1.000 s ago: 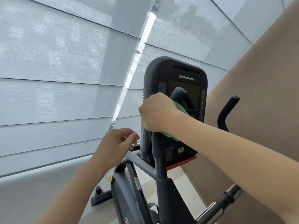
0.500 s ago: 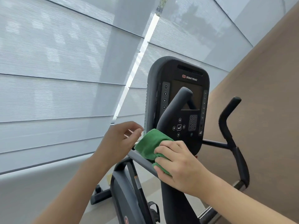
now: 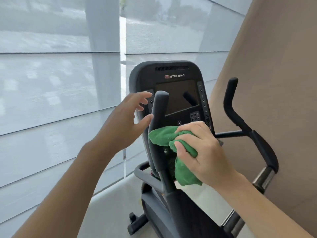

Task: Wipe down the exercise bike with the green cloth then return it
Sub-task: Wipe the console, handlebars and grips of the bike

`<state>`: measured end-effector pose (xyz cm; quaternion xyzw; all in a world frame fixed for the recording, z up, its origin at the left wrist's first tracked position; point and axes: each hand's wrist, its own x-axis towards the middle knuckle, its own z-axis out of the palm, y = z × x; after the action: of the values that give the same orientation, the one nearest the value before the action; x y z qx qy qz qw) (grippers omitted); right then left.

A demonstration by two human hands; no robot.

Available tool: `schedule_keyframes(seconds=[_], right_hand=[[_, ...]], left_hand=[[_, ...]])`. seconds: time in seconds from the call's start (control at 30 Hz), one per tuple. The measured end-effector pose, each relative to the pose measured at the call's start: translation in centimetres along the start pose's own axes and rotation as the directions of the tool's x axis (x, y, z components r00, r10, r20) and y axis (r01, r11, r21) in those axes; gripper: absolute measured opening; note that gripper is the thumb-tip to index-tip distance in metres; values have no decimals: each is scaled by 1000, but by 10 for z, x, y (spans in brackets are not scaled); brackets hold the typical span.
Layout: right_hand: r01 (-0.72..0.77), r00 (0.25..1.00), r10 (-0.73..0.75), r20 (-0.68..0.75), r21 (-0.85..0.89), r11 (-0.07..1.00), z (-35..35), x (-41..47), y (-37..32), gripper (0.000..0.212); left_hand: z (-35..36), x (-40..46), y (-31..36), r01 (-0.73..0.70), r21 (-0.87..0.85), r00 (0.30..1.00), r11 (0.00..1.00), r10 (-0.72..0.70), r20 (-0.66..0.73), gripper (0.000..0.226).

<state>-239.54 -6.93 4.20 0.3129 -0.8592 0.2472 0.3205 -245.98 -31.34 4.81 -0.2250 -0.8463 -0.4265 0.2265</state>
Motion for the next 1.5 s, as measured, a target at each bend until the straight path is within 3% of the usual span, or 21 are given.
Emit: schedule_keyframes(seconds=[0.13,0.23,0.33,0.43,0.53,0.63,0.9,0.97,1.03,1.1,1.17,1.3,1.5], right_hand=[[-239,925,264,-275,122,963,10,14,-3,20],[-388,826,465,-318,277,879,20,23,-5,20],[-507,802,579,-146,347,789,44,14,-17,31],[-583,805,583,108,325,745,67,-3,-29,54],[-561,806,532,260,50,826,75,-20,-36,70],[-488,789,507,347,-148,860,74,-41,-47,81],[-563,720,573,392,-154,812,81,-2,-27,102],[-613,672,565,478,-67,787,79,10,-13,99],[-711,619,539,571,116,694,69,17,1,87],[-763,607,547,577,230,604,60,15,4,71],[-762,607,586,537,183,621,59,3,-5,65],[-639,661,618,425,-113,761,58,-35,-34,54],[-501,734,556,391,-240,831,28,-53,-52,31]], left_hand=[[-13,33,19,-107,120,992,987,98,82,58],[-14,49,31,-202,231,966,952,154,209,54],[-12,55,36,-271,333,939,903,171,299,51],[-13,55,36,-289,375,929,881,163,333,57],[-13,58,38,-271,381,938,884,155,310,57],[-10,62,40,-242,410,950,880,129,283,56],[-8,64,36,-193,336,963,922,113,244,58],[-6,62,37,-180,301,969,936,116,218,59],[-4,59,37,-167,275,974,947,116,193,60],[-4,56,37,-153,271,978,951,106,180,60],[-3,54,38,-145,290,981,946,98,170,60],[4,45,36,-168,294,981,941,131,141,61],[10,45,34,-151,307,986,940,121,115,63]])
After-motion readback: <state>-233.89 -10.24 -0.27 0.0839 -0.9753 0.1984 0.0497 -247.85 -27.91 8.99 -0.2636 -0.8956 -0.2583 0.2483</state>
